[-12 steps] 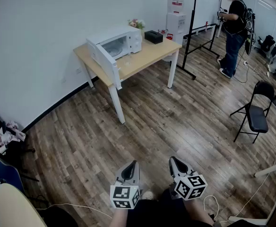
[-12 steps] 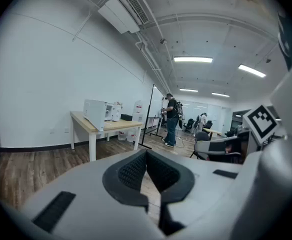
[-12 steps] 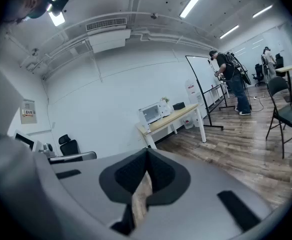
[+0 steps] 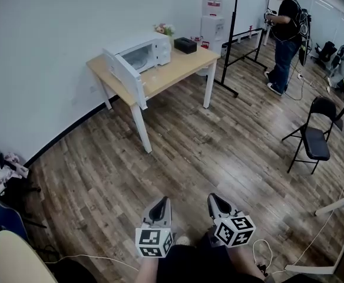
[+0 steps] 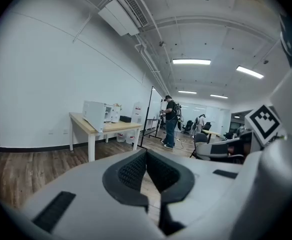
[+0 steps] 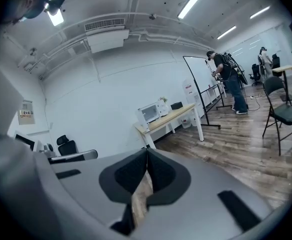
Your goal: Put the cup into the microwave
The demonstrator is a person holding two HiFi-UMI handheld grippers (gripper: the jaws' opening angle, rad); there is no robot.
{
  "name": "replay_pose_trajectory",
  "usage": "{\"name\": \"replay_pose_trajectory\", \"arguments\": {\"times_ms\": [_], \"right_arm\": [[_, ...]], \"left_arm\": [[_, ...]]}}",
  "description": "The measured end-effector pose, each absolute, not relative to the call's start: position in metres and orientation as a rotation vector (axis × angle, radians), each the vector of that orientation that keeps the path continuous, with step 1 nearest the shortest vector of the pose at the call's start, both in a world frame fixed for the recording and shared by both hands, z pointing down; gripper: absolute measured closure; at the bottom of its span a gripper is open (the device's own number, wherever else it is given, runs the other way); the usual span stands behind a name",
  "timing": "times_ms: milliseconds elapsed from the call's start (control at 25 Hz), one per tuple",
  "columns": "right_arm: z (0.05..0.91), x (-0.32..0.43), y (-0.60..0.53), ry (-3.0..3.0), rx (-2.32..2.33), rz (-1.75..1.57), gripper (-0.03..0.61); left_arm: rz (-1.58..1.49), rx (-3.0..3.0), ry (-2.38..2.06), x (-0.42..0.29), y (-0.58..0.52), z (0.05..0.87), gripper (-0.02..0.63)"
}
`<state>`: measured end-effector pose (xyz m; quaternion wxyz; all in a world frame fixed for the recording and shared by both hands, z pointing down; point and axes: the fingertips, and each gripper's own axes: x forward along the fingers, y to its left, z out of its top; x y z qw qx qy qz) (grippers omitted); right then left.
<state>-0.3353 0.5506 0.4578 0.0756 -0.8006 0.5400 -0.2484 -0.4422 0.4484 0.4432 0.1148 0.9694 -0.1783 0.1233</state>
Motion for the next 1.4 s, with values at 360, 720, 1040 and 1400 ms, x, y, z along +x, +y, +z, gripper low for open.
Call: {"name": "replay_pose_trajectory", "arguments": {"times_ms": [360,720,1040,1400], "right_arm": [[0.459,-0.348,0.561,1.628,-2.390,-0.728,0.586],[0.469,-0.336,0.555,1.611,-2.392,-0.749,0.584],[0.472,-0.303,0.535,1.616,-2.397,-0.756,0.584],[0.469,-0.255,0.491,1.652,-2.373,-0.770,0.584]], "left_arm": [[0.389,2.825,-0.520,-0.456,0.464,0.453,0.609],[0.410,2.832,-0.537,-0.445,0.457,0.458,0.609],[0.407,2.833,-0.576,-0.414,0.433,0.458,0.609],[0.389,2.804,-0.637,-0.369,0.389,0.457,0.609]]}}
